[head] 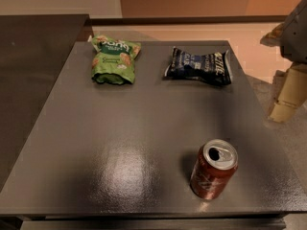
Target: Knock coke can over
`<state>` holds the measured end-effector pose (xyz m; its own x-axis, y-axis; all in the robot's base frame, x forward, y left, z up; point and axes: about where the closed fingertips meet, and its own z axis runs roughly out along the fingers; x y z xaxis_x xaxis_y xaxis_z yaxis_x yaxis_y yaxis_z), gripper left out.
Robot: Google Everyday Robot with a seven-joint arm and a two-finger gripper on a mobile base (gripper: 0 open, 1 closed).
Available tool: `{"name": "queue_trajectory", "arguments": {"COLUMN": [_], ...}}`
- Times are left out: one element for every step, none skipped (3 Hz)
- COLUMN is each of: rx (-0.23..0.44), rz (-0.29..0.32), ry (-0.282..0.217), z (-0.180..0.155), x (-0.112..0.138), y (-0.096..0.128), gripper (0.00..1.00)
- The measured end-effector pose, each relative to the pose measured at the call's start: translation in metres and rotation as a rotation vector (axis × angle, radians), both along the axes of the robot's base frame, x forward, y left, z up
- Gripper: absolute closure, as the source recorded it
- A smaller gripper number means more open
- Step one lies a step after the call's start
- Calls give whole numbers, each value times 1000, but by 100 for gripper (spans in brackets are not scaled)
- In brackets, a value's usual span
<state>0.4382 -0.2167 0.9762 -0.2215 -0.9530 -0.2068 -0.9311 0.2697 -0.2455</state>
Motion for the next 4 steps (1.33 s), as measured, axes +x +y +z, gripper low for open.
{"name": "queue_trajectory", "arguments": {"rx": [2,63,177,291], "rz": [-1,23,71,139], "ry": [-3,14,42,68], "z": [1,-8,-20,-26], "x": [1,-7,-26,-48], "y": [0,0,2,8], "gripper": [0,0,0,0]}}
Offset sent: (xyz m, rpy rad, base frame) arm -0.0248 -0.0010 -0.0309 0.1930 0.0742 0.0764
